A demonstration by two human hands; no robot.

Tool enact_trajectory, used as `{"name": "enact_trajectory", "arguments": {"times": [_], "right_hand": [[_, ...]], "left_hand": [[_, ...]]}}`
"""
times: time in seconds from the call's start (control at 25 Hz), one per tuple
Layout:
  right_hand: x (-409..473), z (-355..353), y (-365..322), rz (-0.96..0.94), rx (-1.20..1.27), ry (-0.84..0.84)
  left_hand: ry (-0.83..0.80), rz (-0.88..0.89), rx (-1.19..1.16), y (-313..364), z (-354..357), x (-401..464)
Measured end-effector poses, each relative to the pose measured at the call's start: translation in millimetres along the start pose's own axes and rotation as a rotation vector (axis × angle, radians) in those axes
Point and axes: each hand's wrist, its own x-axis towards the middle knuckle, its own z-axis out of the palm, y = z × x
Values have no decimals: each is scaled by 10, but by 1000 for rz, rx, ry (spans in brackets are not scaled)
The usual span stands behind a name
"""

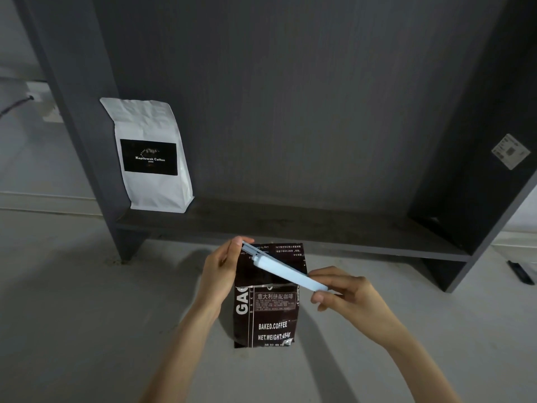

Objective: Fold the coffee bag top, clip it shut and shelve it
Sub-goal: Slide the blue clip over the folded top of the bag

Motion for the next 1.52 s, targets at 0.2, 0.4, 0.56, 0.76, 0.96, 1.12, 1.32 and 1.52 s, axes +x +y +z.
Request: {"name": "enact_trajectory", "arguments": {"times": [0.2, 0.4, 0.56, 0.76, 0.96, 1.12, 1.32, 1.52], "right_hand": [[-26, 8, -39, 2, 40, 4], [-6, -88, -87, 4, 181, 255], [83, -179, -53, 1, 40, 329], [211, -95, 76, 72, -102, 250], [339, 84, 158, 62, -47, 295], [355, 214, 215, 46, -30, 357], [379, 311, 250, 30, 60, 388], [369, 365, 260, 4, 109, 430]], "left_hand": [[-33, -25, -31, -9, -6, 8], [-289, -92, -127, -102, -159, -80], [-330, -144, -115, -166, -215, -196], [-327, -168, -140, -184, -222, -216], [-294, -176, -97, -220, -226, -226], [-272, -180, -118, -235, -187, -233], [-266, -178, -123, -245, -171, -243], [-262, -174, -128, -254, -168, -251]]}}
